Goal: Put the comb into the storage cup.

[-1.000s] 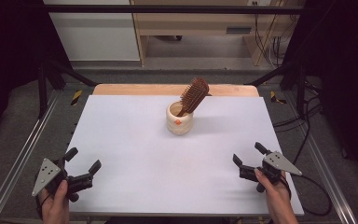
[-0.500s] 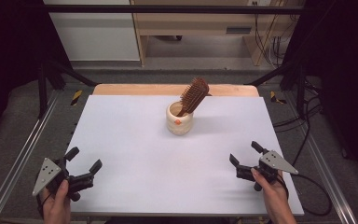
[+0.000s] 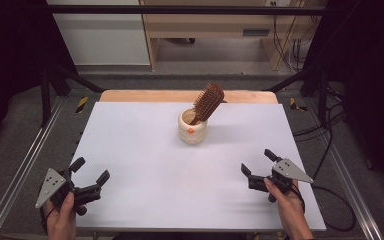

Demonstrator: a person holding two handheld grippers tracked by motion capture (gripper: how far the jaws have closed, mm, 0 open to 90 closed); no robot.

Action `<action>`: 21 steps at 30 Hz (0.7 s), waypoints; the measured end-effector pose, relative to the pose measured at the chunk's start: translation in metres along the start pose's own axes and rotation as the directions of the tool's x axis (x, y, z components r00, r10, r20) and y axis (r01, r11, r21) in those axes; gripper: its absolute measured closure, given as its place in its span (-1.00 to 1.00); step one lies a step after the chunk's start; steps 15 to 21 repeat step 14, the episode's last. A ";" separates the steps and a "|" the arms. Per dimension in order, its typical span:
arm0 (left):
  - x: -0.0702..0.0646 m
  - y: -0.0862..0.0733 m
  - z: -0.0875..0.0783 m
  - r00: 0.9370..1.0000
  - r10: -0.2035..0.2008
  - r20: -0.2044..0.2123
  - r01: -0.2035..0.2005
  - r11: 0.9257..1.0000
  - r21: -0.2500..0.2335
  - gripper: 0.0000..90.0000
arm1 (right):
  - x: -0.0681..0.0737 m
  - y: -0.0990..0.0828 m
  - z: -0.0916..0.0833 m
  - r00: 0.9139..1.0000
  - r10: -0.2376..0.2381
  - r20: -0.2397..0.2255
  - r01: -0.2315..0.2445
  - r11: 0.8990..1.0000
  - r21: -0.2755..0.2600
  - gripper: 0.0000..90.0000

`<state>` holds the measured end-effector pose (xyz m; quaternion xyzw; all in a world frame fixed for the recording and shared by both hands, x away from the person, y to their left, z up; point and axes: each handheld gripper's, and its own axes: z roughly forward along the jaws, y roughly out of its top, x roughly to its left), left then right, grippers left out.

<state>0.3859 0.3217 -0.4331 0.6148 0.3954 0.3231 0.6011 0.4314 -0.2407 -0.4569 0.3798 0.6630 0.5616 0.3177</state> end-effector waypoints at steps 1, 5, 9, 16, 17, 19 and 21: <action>0.000 0.000 0.000 1.000 -0.001 0.001 0.001 1.000 0.000 -0.98 | 0.001 0.000 0.001 1.000 -0.006 0.000 0.006 1.000 0.006 -0.94; 0.000 0.000 0.000 1.000 -0.005 0.001 0.005 1.000 0.001 -0.97 | 0.003 -0.001 0.003 1.000 -0.023 -0.005 0.024 1.000 0.020 -0.94; 0.000 0.000 0.000 1.000 -0.005 0.001 0.005 1.000 0.001 -0.97 | 0.003 -0.001 0.003 1.000 -0.017 -0.007 0.017 1.000 0.026 -0.94; 0.000 0.000 0.001 1.000 0.000 0.001 0.000 1.000 0.006 -0.97 | 0.004 -0.002 0.004 1.000 -0.021 -0.006 0.021 0.999 0.037 -0.94; 0.000 0.000 0.001 1.000 0.000 0.001 0.000 1.000 0.006 -0.97 | 0.004 -0.002 0.004 1.000 -0.021 -0.006 0.021 0.999 0.037 -0.94; 0.000 0.000 0.001 1.000 0.000 0.001 0.000 1.000 0.006 -0.97 | 0.004 -0.002 0.004 1.000 -0.021 -0.006 0.021 0.999 0.037 -0.94; 0.000 0.000 0.001 1.000 0.000 0.001 0.000 1.000 0.006 -0.97 | 0.004 -0.002 0.004 1.000 -0.021 -0.006 0.021 0.999 0.037 -0.94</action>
